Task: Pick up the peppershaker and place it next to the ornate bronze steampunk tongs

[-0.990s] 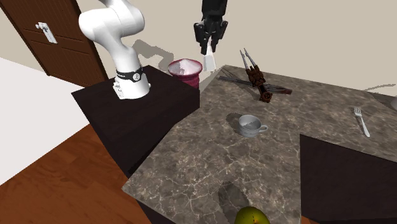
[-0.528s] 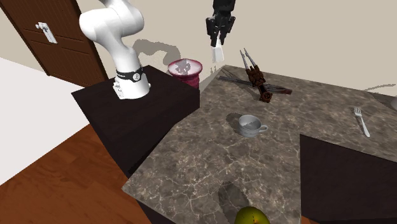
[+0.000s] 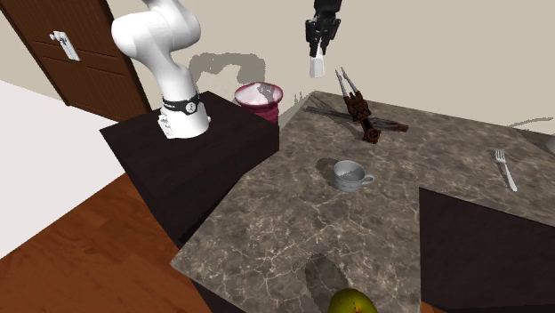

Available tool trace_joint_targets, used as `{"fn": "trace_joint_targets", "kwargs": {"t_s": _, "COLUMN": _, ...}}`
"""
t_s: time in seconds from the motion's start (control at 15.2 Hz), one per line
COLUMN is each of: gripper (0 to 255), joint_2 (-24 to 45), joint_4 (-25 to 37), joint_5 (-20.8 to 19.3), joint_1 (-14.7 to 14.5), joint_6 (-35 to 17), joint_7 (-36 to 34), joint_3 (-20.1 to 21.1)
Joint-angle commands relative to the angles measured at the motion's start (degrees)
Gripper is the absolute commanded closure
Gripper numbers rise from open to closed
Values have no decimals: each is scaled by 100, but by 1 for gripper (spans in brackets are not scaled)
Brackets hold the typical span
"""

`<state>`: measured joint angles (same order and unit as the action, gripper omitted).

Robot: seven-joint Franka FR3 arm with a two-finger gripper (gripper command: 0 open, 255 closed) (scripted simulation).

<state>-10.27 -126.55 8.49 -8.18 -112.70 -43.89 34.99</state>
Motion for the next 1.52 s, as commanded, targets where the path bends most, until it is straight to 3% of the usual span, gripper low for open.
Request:
{"fn": "trace_joint_targets", "kwargs": {"t_s": 0.0, "gripper": 255, "joint_2": 229, "joint_4": 232, "joint_5": -79, "joint_1": -99, "joint_6": 4, "joint_7": -389, "joint_3": 220}}
{"fn": "trace_joint_targets", "kwargs": {"t_s": 0.07, "gripper": 255, "joint_2": 462, "joint_4": 448, "joint_5": -195, "joint_1": -164, "joint_6": 7, "joint_7": -683, "joint_3": 379}}
{"fn": "trace_joint_targets", "kwargs": {"t_s": 1.45, "gripper": 255, "joint_2": 1482, "joint_4": -364, "joint_5": -881, "joint_1": -227, "joint_6": -1619, "joint_7": -1158, "joint_3": 460}}
